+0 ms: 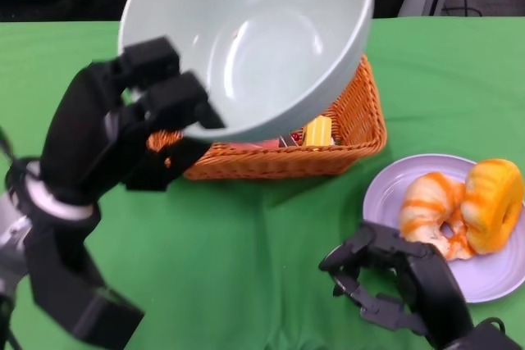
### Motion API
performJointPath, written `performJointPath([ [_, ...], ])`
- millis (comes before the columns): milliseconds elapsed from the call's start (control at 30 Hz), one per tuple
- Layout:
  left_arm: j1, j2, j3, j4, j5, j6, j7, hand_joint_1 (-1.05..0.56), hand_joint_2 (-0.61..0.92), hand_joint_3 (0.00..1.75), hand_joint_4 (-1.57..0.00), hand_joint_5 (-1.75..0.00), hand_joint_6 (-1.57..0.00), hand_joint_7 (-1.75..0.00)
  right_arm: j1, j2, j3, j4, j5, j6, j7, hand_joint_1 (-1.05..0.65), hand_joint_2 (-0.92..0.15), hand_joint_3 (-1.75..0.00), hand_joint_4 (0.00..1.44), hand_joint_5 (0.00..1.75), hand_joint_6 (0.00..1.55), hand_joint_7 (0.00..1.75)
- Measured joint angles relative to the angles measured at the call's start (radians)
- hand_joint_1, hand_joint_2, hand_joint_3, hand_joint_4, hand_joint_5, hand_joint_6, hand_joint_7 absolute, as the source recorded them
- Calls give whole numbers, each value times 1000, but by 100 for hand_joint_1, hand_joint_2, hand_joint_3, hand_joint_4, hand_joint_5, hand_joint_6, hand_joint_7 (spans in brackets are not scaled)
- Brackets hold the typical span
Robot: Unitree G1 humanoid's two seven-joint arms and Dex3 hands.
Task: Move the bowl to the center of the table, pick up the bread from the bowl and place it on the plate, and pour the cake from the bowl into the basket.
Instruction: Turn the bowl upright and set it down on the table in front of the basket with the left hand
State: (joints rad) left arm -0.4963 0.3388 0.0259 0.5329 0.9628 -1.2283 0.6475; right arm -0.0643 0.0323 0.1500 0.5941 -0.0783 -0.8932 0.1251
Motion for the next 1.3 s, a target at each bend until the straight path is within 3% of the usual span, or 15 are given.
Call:
performJointPath([
  [300, 22, 77, -96, 3, 90, 26, 221, -4, 36, 131, -77, -154, -72, -135, 1, 26, -1, -25, 31, -4, 23, -14, -64, -77, 75, 146, 75, 117],
  [467, 111, 122, -148, -13, 136, 46, 328, 0, 27, 136, -89, -145, -80, -137, 17, 32, -6, -61, 65, -4, 39, -11, -59, -86, 77, 144, 74, 119],
  [600, 154, 153, -190, -13, 163, 70, 378, 1, 24, 137, -90, -145, -79, -144, 21, 35, -6, -65, 70, -3, 50, -10, -58, -88, 76, 143, 74, 119],
  [1000, 169, 232, -297, -6, 186, 139, 507, 4, 23, 142, -89, -144, -84, -136, 22, 37, -11, -68, 79, 0, 63, -11, -55, -91, 76, 142, 75, 119],
  [1300, 226, 284, -346, -5, 192, 174, 549, 6, 25, 142, -91, -148, -79, -154, 33, 37, -11, -105, 79, 14, 63, -11, -58, -85, 77, 141, 74, 118],
])
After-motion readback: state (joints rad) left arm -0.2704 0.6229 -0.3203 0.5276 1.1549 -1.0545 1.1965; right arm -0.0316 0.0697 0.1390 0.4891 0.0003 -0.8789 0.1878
